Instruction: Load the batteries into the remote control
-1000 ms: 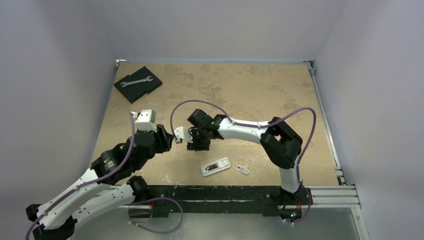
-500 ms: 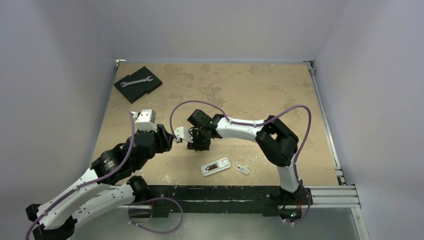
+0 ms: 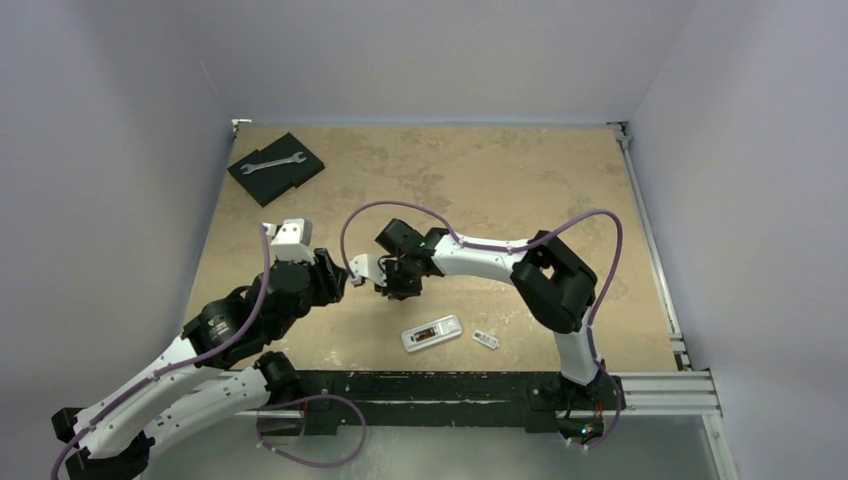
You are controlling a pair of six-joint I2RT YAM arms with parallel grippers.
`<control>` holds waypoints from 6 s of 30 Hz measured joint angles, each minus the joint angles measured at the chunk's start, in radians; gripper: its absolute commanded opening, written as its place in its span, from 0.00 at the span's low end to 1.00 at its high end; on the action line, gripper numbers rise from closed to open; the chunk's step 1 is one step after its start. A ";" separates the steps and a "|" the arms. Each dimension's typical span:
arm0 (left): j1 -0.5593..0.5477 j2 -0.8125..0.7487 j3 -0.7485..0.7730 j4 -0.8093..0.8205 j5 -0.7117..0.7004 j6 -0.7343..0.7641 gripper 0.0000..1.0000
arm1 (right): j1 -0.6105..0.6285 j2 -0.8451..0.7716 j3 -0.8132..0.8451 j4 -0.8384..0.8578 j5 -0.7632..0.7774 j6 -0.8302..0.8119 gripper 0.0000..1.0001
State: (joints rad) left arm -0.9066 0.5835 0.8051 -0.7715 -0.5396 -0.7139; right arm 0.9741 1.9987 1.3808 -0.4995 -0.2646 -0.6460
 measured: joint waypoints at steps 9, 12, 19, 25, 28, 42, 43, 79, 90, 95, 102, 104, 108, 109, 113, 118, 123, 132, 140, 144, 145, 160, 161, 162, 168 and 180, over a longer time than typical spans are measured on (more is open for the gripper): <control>0.000 0.015 0.000 0.000 0.000 0.000 0.45 | -0.002 -0.034 -0.046 0.031 -0.010 0.036 0.00; 0.000 0.026 0.000 0.000 0.000 0.000 0.45 | -0.002 -0.079 -0.100 0.039 -0.010 0.061 0.00; 0.000 0.052 0.000 0.000 0.000 -0.001 0.45 | -0.002 -0.199 -0.164 0.054 0.036 0.094 0.00; 0.000 0.064 0.000 0.000 0.000 -0.002 0.45 | 0.000 -0.343 -0.237 0.044 0.089 0.114 0.00; 0.000 0.072 0.000 0.000 0.000 -0.005 0.46 | 0.003 -0.402 -0.270 0.030 0.109 0.120 0.00; 0.000 0.108 -0.001 0.001 0.000 -0.005 0.49 | 0.061 -0.509 -0.378 -0.045 0.162 0.119 0.00; 0.000 0.108 -0.002 0.002 0.000 -0.005 0.49 | 0.064 -0.509 -0.378 -0.048 0.162 0.120 0.00; 0.000 0.100 -0.002 0.006 0.000 -0.005 0.50 | 0.166 -0.425 -0.388 -0.061 0.097 0.085 0.11; 0.000 0.100 -0.002 0.006 0.000 -0.005 0.50 | 0.170 -0.400 -0.388 -0.060 0.098 0.080 0.18; 0.000 0.100 -0.002 0.006 0.000 -0.005 0.50 | 0.171 -0.400 -0.387 -0.060 0.098 0.080 0.21; 0.000 0.100 -0.002 0.006 0.000 -0.005 0.50 | 0.171 -0.400 -0.382 -0.053 0.113 0.080 0.23; 0.000 0.100 -0.002 0.006 0.000 -0.005 0.50 | 0.171 -0.400 -0.381 -0.052 0.116 0.080 0.24; 0.000 0.100 -0.002 0.006 0.000 -0.005 0.50 | 0.173 -0.400 -0.381 -0.051 0.117 0.080 0.24; 0.000 0.100 -0.002 0.006 0.000 -0.005 0.50 | 0.175 -0.400 -0.381 -0.051 0.117 0.080 0.24; 0.000 0.100 -0.002 0.006 0.000 -0.005 0.50 | 0.183 -0.400 -0.380 -0.052 0.117 0.080 0.24; 0.000 0.101 -0.002 0.007 0.000 -0.005 0.50 | 0.191 -0.388 -0.367 -0.051 0.116 0.080 0.24; 0.000 0.103 -0.002 0.006 0.000 -0.005 0.50 | 0.197 -0.383 -0.364 -0.049 0.117 0.080 0.25; 0.000 0.105 -0.002 0.007 0.000 -0.005 0.50 | 0.198 -0.383 -0.364 -0.049 0.142 0.081 0.26; 0.000 0.105 -0.002 0.007 0.002 -0.005 0.50 | 0.198 -0.405 -0.364 -0.034 0.177 0.100 0.26; 0.000 0.114 -0.002 0.007 0.008 -0.005 0.50 | 0.197 -0.450 -0.364 -0.018 0.200 0.143 0.25; 0.000 0.117 -0.002 0.007 0.010 -0.005 0.50 | 0.197 -0.460 -0.366 -0.012 0.204 0.154 0.25; 0.000 0.175 -0.072 0.061 0.095 -0.039 0.50 | 0.190 -0.618 -0.415 0.022 0.291 0.513 0.23; 0.000 0.183 -0.080 0.068 0.106 -0.046 0.50 | 0.185 -0.619 -0.417 0.021 0.305 0.550 0.23; 0.000 0.190 -0.087 0.074 0.117 -0.053 0.50 | 0.180 -0.618 -0.417 0.019 0.319 0.587 0.23; 0.000 0.217 -0.142 0.120 0.188 -0.093 0.50 | 0.156 -0.635 -0.439 0.038 0.383 0.784 0.29; 0.000 0.274 -0.232 0.248 0.329 -0.179 0.50 | 0.137 -0.674 -0.525 0.081 0.389 1.038 0.29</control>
State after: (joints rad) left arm -0.9066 0.8577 0.5728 -0.5232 -0.2108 -0.8928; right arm 1.1107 1.3247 0.8555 -0.4183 0.1246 0.3920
